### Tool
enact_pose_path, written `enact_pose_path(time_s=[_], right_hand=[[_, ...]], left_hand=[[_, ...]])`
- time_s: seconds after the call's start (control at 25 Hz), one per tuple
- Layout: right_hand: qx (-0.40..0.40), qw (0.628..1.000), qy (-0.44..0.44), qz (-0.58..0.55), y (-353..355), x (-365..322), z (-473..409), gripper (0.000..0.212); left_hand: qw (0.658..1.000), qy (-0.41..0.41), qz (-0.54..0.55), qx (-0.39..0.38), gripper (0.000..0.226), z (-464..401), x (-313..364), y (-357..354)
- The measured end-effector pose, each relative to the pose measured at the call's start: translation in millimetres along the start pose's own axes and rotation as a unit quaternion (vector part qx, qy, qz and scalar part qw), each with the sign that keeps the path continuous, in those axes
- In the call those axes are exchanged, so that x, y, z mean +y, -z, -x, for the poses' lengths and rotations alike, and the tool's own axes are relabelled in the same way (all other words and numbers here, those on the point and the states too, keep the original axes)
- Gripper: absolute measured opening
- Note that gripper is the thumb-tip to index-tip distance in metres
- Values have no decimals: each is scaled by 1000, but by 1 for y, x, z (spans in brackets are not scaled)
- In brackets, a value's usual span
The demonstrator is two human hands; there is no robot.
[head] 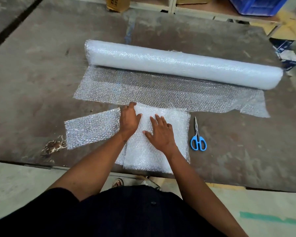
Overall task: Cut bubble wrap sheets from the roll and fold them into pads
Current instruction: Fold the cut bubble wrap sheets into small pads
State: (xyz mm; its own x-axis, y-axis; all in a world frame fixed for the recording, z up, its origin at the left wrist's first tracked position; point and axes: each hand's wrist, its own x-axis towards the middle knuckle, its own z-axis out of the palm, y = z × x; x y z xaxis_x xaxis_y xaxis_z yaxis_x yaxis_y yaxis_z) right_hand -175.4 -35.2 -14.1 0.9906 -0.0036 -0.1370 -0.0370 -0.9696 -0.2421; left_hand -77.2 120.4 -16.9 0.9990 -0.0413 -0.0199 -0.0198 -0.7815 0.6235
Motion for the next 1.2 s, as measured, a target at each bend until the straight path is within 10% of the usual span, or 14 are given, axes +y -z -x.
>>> enact_pose_path(time_s=[0.4, 0.56, 1.2], right_hand=[[63, 996, -55, -35, 22, 39, -17, 58], [61, 993, -95, -21, 37, 58, -35, 53], [244, 966, -88, -1, 45, 71, -17, 20]], left_hand=[[998, -56, -8, 11, 21, -4, 1, 14], [997, -75, -20, -25, 45, -1, -1, 17], [981, 59, 185, -9, 27, 6, 11, 20]])
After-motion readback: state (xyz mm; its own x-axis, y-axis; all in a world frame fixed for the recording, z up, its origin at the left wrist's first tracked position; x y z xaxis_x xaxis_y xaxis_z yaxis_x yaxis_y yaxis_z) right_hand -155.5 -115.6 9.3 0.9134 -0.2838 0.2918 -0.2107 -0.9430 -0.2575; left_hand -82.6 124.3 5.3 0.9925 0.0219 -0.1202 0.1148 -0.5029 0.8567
